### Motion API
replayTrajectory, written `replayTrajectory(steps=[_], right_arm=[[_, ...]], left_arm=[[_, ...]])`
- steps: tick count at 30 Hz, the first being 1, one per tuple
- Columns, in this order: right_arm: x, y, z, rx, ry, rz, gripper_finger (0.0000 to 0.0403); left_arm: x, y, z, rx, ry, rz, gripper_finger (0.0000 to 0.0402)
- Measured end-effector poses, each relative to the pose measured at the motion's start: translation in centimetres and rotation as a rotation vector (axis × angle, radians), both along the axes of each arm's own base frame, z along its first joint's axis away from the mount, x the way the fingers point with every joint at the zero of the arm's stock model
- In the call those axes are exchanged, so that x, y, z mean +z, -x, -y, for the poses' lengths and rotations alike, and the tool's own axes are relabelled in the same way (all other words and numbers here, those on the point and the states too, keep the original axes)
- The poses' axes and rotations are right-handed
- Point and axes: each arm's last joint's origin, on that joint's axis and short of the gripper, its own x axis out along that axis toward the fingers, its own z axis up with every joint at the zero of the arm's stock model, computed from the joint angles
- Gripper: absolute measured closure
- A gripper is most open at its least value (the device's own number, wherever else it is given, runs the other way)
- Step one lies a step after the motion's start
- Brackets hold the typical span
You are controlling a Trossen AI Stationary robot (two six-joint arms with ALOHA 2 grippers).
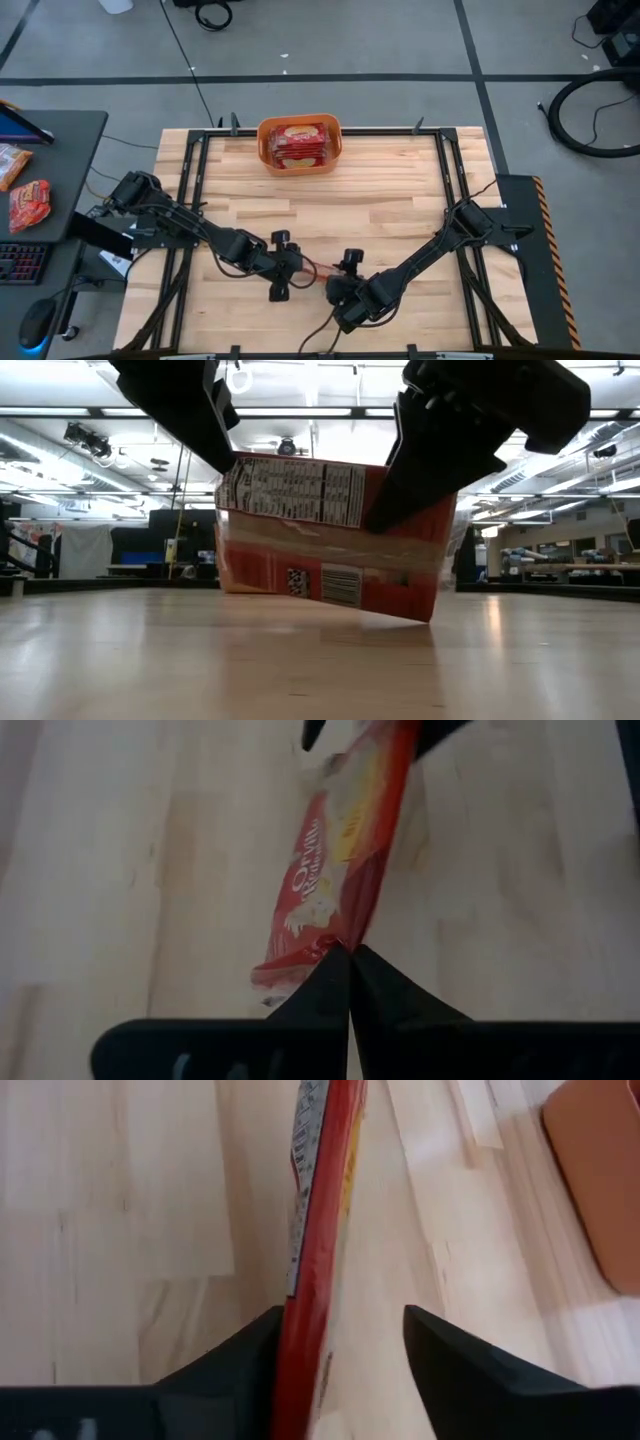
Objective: Sort popcorn bags into baskets
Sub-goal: Put the red popcorn bag into the orange bin
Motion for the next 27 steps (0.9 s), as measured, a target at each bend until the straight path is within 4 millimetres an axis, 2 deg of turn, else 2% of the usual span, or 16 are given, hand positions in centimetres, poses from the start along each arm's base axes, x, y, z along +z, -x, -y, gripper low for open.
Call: replayTrajectory(steps=[5, 8, 17, 22, 27], right_arm=[[0.0, 0.0, 0.0, 0.019, 0.004, -0.015, 0.0244], [0.0, 0.0, -0.1, 0.024, -0.006, -0.023, 0.0278], [0.0, 0.0, -0.1, 0.027, -0.023, -0.033, 0.0387], [1.2, -1.0, 0.0, 0.032, -0.053, -0.002, 0.0387], [2.9, -2.0, -0.1, 0.065, -0.048, 0.028, 0.0393]], left_arm=[[0.0, 0.0, 0.1, -0.049, 0.017, -0.015, 0.0396], [0.0, 0.2, 0.4, -0.08, 0.001, -0.015, 0.038], [0.2, 0.6, 1.9, -0.187, -0.038, 0.019, 0.0252], [0.7, 0.1, 2.3, -0.149, -0.08, 0.124, 0.0187], [0.1, -0.2, 2.0, -0.111, -0.165, 0.134, 0.0158]])
